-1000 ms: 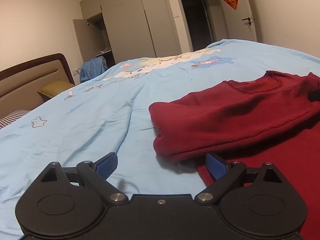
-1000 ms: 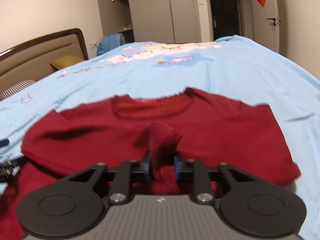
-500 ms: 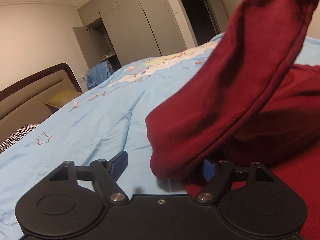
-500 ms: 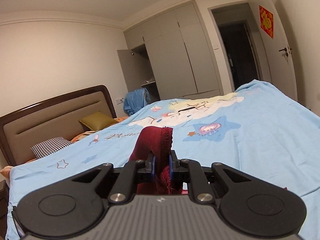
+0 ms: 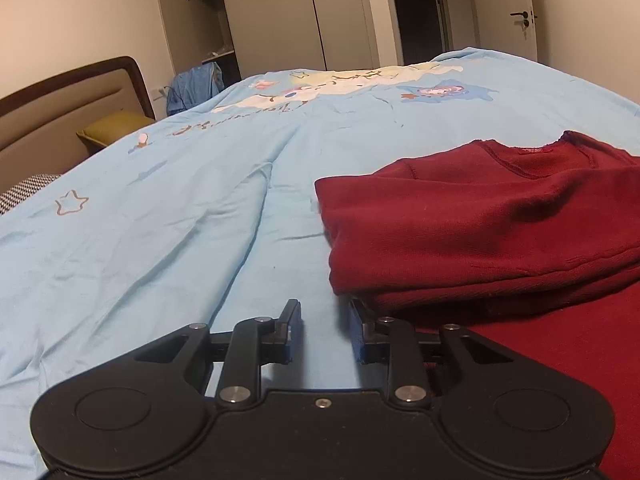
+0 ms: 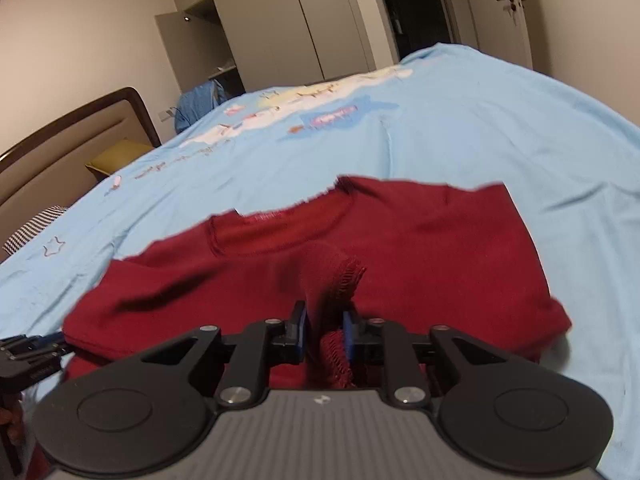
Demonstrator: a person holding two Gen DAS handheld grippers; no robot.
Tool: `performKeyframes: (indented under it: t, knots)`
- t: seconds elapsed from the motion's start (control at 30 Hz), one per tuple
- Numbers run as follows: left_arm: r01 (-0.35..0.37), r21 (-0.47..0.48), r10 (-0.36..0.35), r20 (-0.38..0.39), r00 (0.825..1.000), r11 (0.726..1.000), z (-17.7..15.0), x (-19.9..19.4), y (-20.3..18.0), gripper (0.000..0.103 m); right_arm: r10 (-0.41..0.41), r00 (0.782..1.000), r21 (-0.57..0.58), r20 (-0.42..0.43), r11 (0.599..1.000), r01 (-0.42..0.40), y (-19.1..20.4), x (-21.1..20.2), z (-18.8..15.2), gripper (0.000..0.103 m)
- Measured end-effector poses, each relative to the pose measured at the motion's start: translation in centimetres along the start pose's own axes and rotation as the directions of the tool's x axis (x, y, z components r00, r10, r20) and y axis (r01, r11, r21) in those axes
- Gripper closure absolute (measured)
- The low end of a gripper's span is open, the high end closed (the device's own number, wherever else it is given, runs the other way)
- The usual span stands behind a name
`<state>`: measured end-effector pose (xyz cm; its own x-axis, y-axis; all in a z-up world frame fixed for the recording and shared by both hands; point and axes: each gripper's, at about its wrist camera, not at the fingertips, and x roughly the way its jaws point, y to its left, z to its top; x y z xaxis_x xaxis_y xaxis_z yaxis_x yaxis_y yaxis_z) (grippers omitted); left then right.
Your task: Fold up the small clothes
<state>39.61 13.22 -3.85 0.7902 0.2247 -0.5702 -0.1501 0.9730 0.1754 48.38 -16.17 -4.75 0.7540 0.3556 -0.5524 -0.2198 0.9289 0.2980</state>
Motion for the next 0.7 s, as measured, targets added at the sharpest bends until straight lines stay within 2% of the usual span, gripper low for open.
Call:
performKeyframes:
  t: [0.03,0.1,0.2,0.37,0.47,0.53,0.63,0.7]
  knots:
    - [0.002,-0.001,-0.002,-0.001,1.0,1.0,-0.2,-0.4,0.1,0.067,-0.01,1.0,-0.004,0.0,1.0,0.01,0.0,-0.2,-0.3,0.07]
    - [-0.004,-0.006,0.004,0.003,1.0,1.0,-0.7,-1.3,0.5,0.054,-0.017,1.0,-0.023,0.005,1.0,0.018,0.1,-0.7,-0.9,0.067]
    - [0.012,-0.047,-0.01,0.025,1.0,0.999,-1.3,-2.4,1.3,0.038,-0.027,1.0,-0.067,0.015,0.997,0.028,0.6,-1.7,-1.4,0.047]
    - [0.048,-0.014,-0.047,0.083,0.995,0.999,-1.5,-2.9,0.7,0.033,-0.019,0.999,-0.13,0.046,0.991,0.025,1.9,-2.2,-1.6,0.019]
    - [0.137,-0.082,-0.124,0.152,0.981,0.987,-0.9,-3.3,0.8,0.021,-0.021,0.997,-0.174,0.075,0.984,0.034,2.9,-1.9,-1.9,0.007]
    - [0.183,-0.155,-0.155,0.179,0.972,0.971,-0.2,-3.1,1.0,0.02,-0.041,0.996,-0.224,0.083,0.973,0.059,3.6,-1.4,-2.4,0.004]
    - [0.148,-0.254,-0.113,0.148,0.983,0.956,1.1,-1.4,1.3,0.024,-0.083,0.994,-0.273,0.074,0.957,0.101,4.2,-0.2,-3.5,0.002]
    - [0.098,-0.316,-0.074,0.088,0.993,0.944,1.5,0.0,1.7,0.045,-0.098,0.991,-0.285,0.086,0.951,0.119,4.4,0.0,-4.0,0.0]
